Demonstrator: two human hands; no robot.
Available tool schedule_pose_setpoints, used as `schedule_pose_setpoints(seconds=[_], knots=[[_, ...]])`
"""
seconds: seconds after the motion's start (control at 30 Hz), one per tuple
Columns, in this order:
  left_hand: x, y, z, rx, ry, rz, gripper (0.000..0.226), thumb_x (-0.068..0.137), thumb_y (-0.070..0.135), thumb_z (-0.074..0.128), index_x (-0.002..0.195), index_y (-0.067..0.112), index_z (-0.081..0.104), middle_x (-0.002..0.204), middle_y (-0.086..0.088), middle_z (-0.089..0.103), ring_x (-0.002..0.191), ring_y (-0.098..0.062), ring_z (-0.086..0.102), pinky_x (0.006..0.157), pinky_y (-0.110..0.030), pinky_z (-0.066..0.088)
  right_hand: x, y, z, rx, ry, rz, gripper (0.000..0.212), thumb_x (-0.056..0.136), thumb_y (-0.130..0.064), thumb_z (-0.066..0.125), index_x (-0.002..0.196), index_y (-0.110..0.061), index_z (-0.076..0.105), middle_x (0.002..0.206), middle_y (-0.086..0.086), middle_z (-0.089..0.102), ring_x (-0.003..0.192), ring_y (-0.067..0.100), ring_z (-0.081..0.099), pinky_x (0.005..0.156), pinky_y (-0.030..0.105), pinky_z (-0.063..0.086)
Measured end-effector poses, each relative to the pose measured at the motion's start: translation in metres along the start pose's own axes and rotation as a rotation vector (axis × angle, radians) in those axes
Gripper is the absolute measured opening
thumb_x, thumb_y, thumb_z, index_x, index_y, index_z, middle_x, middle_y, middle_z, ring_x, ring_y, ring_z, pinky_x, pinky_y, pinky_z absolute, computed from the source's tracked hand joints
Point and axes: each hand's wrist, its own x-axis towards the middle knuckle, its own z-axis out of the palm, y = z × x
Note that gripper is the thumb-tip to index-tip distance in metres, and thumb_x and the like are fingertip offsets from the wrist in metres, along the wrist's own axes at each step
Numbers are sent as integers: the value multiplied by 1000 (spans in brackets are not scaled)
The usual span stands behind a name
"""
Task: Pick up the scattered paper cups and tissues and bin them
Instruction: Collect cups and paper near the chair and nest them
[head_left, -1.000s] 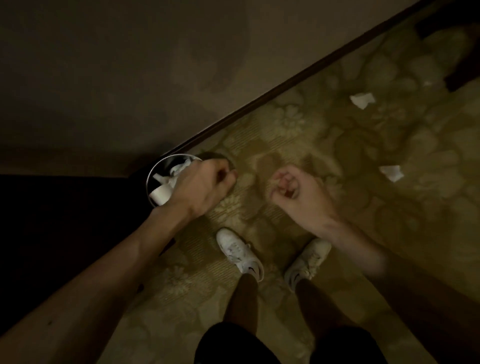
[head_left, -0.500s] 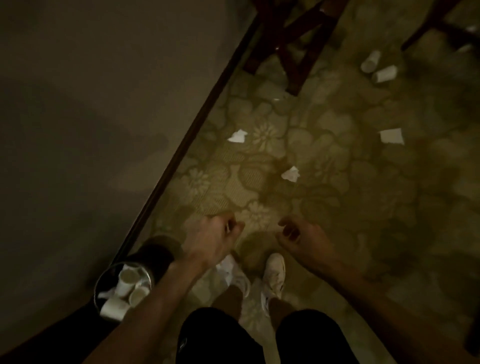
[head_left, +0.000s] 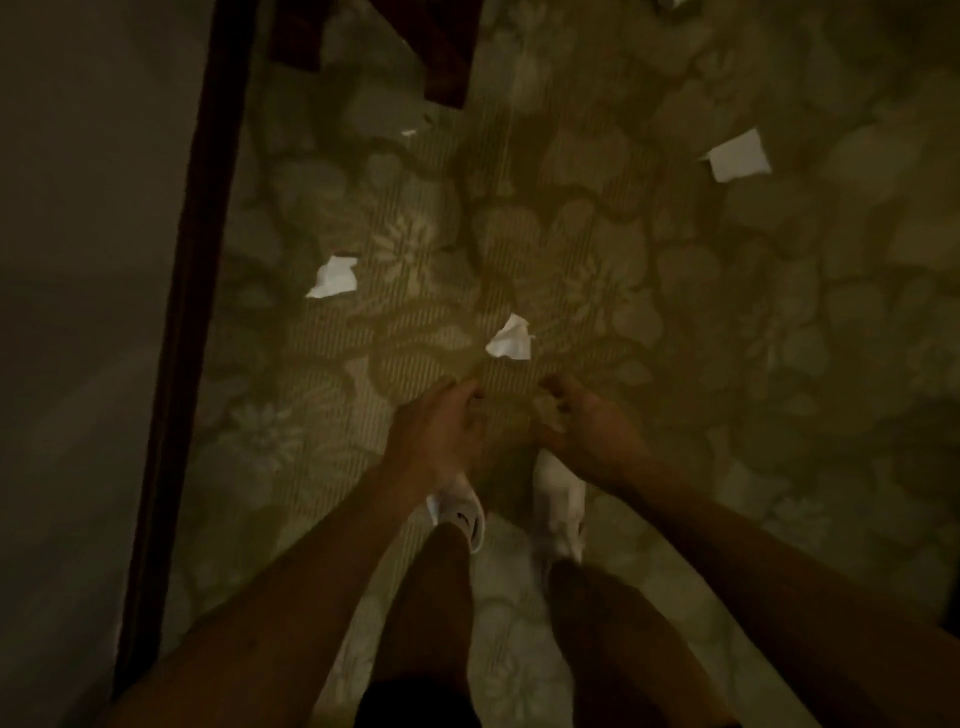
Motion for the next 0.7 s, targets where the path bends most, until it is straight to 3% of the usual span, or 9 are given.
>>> schedule_pose_setpoints(seconds=[0.07, 0.2, 0.37, 0.5, 0.6, 0.7], knots=[[38, -11, 15, 25, -16, 35, 34, 98, 25, 56, 131, 16, 59, 123, -5, 62, 109, -21, 61, 88, -33, 49, 42, 15, 5, -22, 2, -37, 52, 92, -31, 65, 139, -22, 45, 129, 2, 59, 107, 16, 60, 79, 21, 43], [117, -29, 57, 22, -82, 79, 41, 99, 23, 54, 139, 16, 51, 135, -8, 58, 120, -24, 57, 99, -39, 48, 128, 50, 29, -155, -70, -33, 61, 92, -30, 65, 146, -19, 39, 143, 9, 51, 124, 27, 54, 100, 38, 46], [216, -89, 110, 56, -90, 123, 43, 99, 21, 56, 140, 11, 49, 140, -11, 53, 126, -26, 52, 103, -34, 41, 229, 100, 61, -218, -72, -159, 77, 88, -33, 70, 152, -19, 28, 154, 10, 36, 135, 30, 43, 105, 39, 39], [266, -131, 139, 158, -75, 192, 56, 98, 36, 58, 146, 15, 42, 147, -10, 45, 129, -28, 49, 104, -45, 42, 279, 133, 83, -400, -106, -271, 88, 83, -48, 70, 153, -19, 25, 155, 9, 31, 134, 31, 41, 104, 39, 39], [283, -147, 148, 296, -29, 332, 45, 97, 44, 56, 134, 18, 54, 130, -5, 55, 112, -25, 58, 88, -39, 49, 304, 140, 90, -507, -63, -439, 66, 86, -40, 70, 140, -12, 46, 143, 15, 44, 122, 33, 51, 93, 39, 46], [295, -154, 144, 304, 15, 420, 30, 100, 44, 51, 110, 20, 65, 105, 1, 60, 93, -19, 60, 68, -30, 40, 331, 132, 78, -478, -40, -529, 30, 89, -22, 67, 117, -10, 62, 121, 10, 59, 102, 26, 61, 76, 26, 43]])
